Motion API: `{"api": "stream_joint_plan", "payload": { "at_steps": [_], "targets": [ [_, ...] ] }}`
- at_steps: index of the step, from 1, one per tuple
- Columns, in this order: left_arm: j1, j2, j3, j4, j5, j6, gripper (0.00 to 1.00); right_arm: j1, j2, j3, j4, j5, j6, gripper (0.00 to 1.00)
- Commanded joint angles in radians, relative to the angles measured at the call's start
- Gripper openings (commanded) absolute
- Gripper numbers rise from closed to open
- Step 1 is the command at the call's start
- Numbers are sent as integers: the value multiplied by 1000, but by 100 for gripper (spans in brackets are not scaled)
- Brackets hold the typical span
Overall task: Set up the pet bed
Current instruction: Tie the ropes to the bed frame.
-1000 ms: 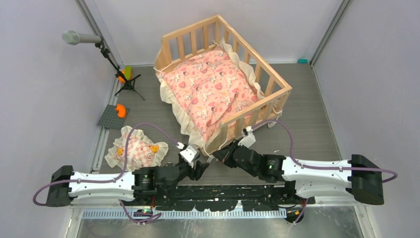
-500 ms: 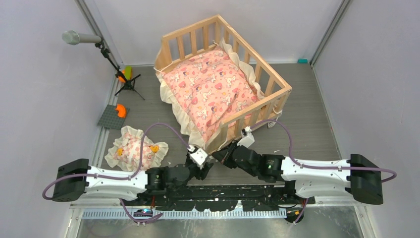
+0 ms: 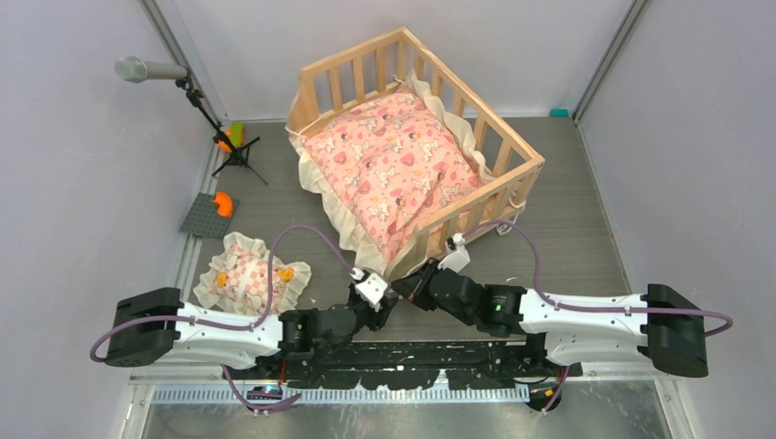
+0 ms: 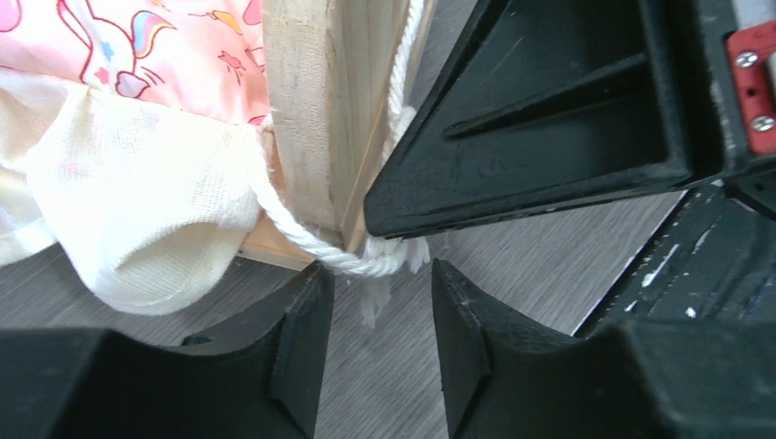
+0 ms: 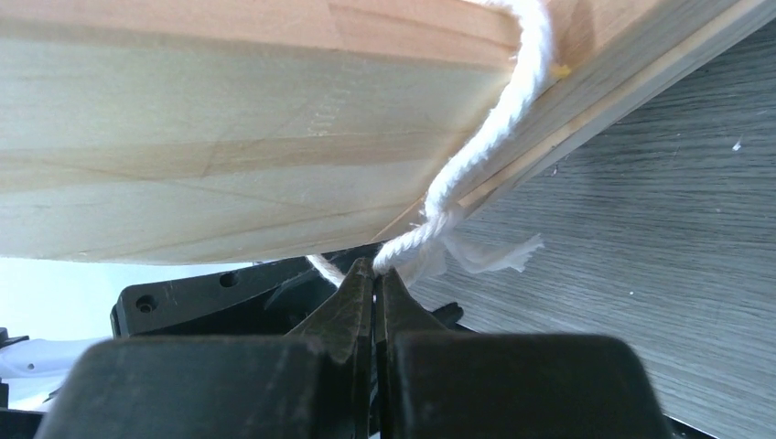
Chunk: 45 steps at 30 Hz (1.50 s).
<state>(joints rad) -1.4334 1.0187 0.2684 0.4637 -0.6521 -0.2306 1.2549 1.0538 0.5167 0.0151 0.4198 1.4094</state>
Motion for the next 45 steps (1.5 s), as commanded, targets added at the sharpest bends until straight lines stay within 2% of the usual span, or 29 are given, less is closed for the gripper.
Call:
{"api": "stream_joint_plan", "payload": {
  "at_steps": [1,4,11,16,19,20,24,27,31,34,36,39,45],
  "targets": [
    [9,30,29,62,8,-34,49,4,-3,29,32,9,11,0],
    [9,37,26,62,10,-46,48,4,-12,25,29,12,12,0],
    [10,62,37,59,-36,-49,18,4,-22,19,28,14,17,0],
    [10,68,37,47,-41,-67,11,4,-34,14,16,25,18,0],
    [10,61,31,46,-47,-77,0,3,-53,14,-7,38,20,0],
    [9,60,31,45,-50,-80,0,4,-60,14,-8,43,17,1],
    [9,56,36,30,-67,-81,0,4,-118,11,-82,69,-2,23],
    [10,56,38,26,-68,-81,0,4,-178,3,-121,87,-23,33],
    [10,62,43,25,-73,-83,0,4,-263,0,-209,96,-95,38],
    [10,64,50,14,-70,-91,0,4,-311,-15,-285,92,-208,39],
    [10,60,51,9,-68,-97,0,3,-338,-74,-248,64,-306,38],
    [9,53,51,8,-69,-99,0,4,-374,-195,-77,47,-422,39],
    [9,47,61,-8,-60,-105,0,6,-385,-409,414,40,-605,45]
  ]
}}
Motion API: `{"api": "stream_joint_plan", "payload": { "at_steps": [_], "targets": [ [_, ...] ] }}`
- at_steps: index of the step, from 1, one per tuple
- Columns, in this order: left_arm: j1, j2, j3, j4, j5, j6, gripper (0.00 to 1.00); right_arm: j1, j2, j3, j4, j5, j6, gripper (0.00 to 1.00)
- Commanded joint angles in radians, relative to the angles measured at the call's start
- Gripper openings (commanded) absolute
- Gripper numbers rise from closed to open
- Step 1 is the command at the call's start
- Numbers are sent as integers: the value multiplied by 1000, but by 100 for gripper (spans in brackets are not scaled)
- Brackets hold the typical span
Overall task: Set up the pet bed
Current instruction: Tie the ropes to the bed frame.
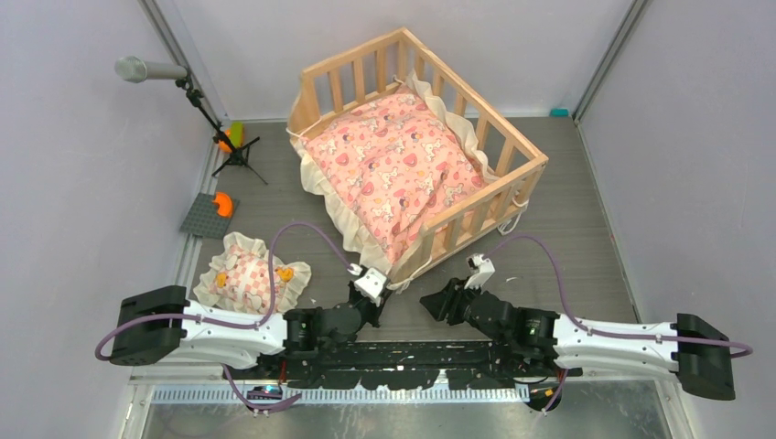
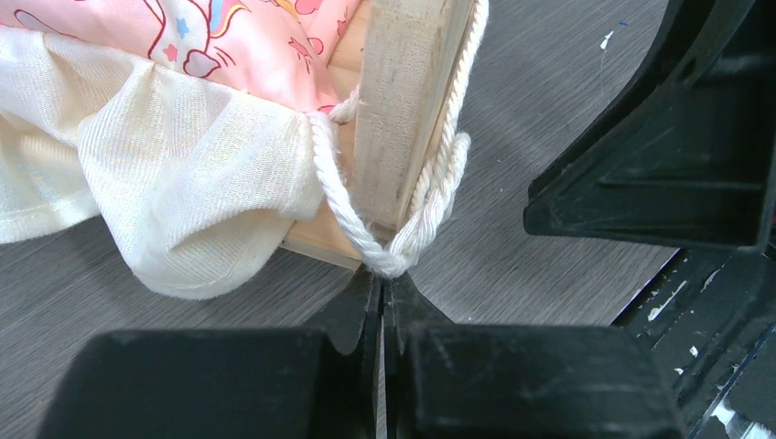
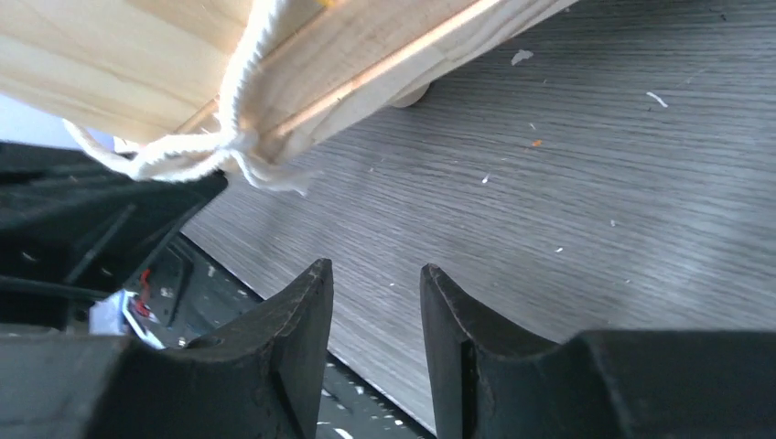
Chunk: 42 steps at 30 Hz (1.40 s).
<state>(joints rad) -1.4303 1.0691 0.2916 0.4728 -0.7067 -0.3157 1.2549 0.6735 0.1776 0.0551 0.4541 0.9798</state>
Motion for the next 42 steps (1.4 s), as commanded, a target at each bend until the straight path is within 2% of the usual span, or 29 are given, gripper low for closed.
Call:
{"api": "stream_joint_plan", "payload": {
  "at_steps": [1,5,9,18,29,34,39,42],
  "targets": [
    [6,-2,41,-23,-4,-21,0,6,7,-78,411,-2,-207,47],
    [6,7,47,-25,-1,-25,0,7,89,-72,497,-54,-315,48],
    [7,18,48,-16,1,-29,0,17,210,-110,700,-58,-379,50],
    [7,30,52,-17,15,-43,0,18,465,-112,997,20,-390,49],
    [7,20,51,-20,16,-46,0,19,694,-96,1217,104,-376,46],
    [6,26,52,-19,21,-48,0,19,764,-76,1292,65,-378,45],
    [6,32,53,-13,25,-53,0,20,807,-72,1341,51,-375,39],
    [7,40,54,-12,29,-55,0,19,813,-73,1343,59,-375,31]
  ]
}}
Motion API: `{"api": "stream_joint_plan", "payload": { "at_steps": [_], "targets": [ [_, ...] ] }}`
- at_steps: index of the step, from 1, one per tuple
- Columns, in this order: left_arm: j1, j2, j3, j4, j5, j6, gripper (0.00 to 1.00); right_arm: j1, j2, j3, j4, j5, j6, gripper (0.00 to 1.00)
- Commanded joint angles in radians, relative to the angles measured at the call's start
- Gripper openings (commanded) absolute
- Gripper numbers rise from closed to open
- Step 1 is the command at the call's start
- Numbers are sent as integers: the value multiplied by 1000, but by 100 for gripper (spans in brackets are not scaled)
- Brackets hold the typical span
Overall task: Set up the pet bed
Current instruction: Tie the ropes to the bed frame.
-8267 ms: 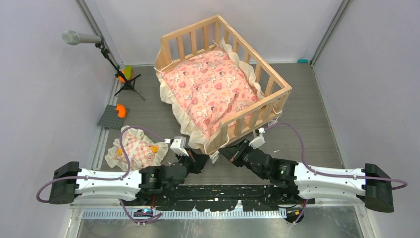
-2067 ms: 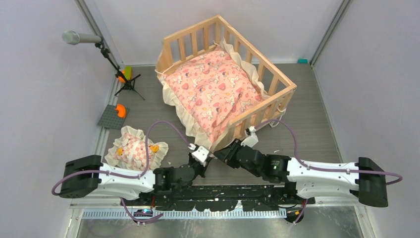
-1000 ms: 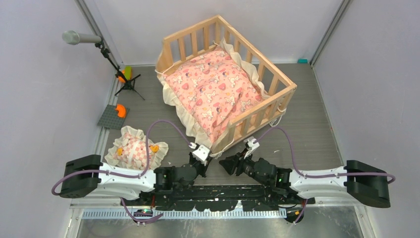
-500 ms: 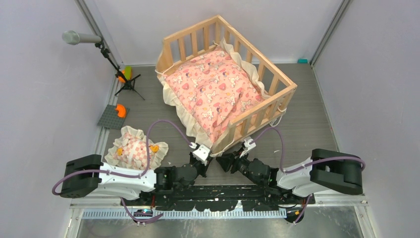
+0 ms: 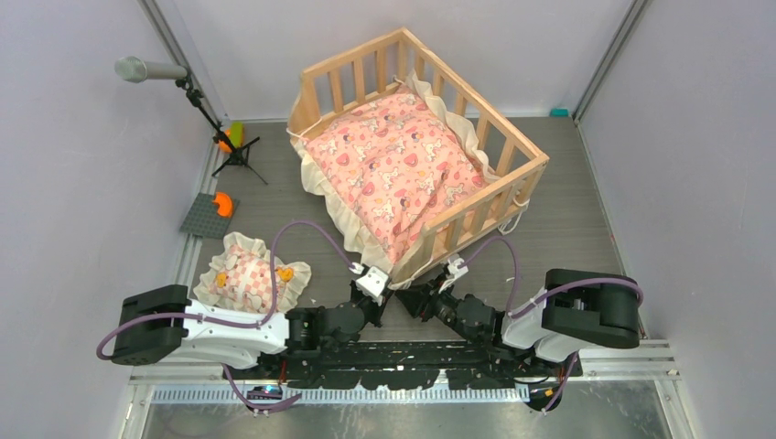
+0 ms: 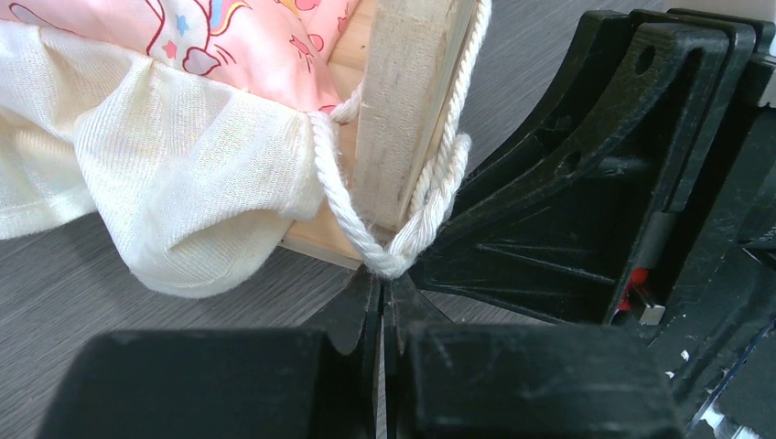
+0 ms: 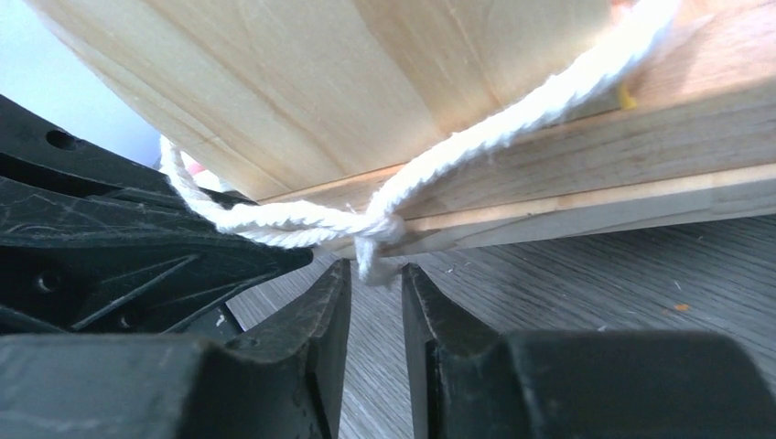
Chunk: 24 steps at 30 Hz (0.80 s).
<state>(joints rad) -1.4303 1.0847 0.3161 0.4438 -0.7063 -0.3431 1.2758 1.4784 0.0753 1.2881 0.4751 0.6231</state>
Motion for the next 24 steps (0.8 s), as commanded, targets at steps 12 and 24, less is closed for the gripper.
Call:
{"api": "stream_joint_plan", "payload": {
  "at_steps": [12,24],
  "targets": [
    [6,-22,39,-55,36,-24,0,-1,-35,-38,-6,119,74,1],
    [7,-97,59,-234,157,-25,0,3,-593,105,-979,208,251,0]
  ]
}}
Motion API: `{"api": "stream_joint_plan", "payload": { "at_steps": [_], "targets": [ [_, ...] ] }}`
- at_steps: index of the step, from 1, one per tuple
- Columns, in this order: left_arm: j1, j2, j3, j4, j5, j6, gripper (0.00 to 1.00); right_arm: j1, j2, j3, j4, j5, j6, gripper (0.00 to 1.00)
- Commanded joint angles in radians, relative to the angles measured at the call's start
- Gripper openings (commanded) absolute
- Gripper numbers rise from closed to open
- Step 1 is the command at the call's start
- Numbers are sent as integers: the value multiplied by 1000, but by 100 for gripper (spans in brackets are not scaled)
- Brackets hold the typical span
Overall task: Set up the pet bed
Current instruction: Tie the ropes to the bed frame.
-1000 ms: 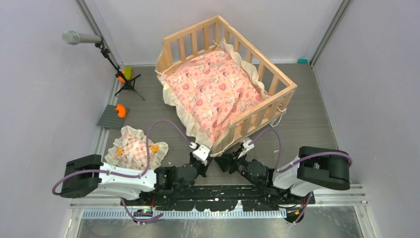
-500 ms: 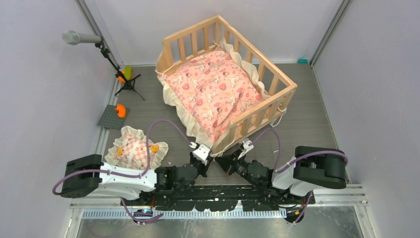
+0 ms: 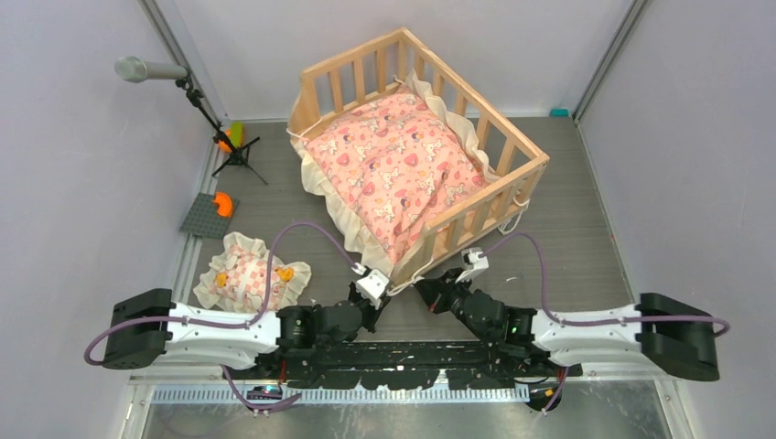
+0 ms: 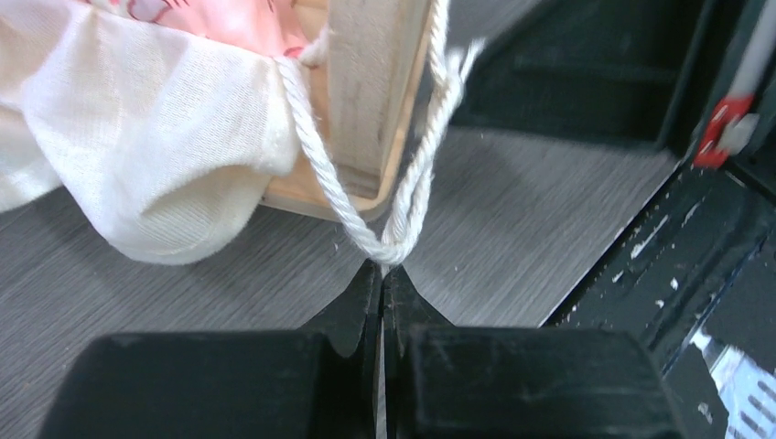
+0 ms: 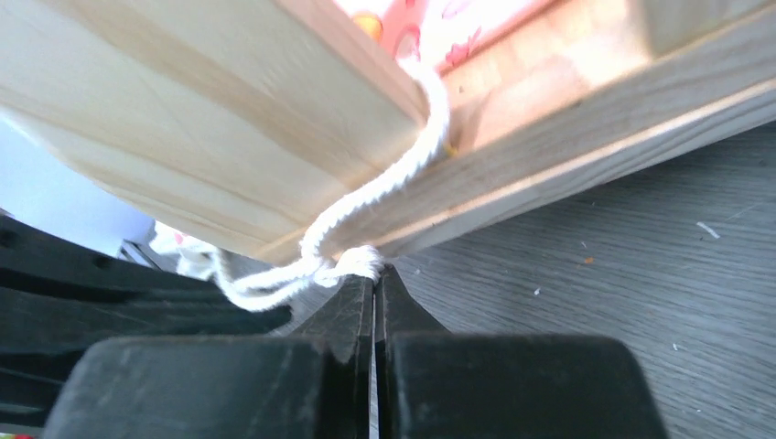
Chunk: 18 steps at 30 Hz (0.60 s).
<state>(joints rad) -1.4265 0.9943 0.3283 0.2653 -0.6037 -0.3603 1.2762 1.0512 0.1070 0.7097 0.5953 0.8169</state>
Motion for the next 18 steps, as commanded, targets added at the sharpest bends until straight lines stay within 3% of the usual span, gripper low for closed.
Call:
{"api": "stream_joint_plan", "payload": {
  "at_steps": [1,8,14,18],
  "targets": [
    [2,2,48,-60,61,-9,0,3,-213,82,-472,95,64,0],
    [3,38,54,-65,61,-48,0,3,-481,125,-860,120,150,0],
    [3,26,31,-91,7,-89,0,3,-543,168,-1049,166,196,0],
    [2,-45,24,-198,-73,-149,0,3,-544,198,-1094,202,192,0]
  ]
}}
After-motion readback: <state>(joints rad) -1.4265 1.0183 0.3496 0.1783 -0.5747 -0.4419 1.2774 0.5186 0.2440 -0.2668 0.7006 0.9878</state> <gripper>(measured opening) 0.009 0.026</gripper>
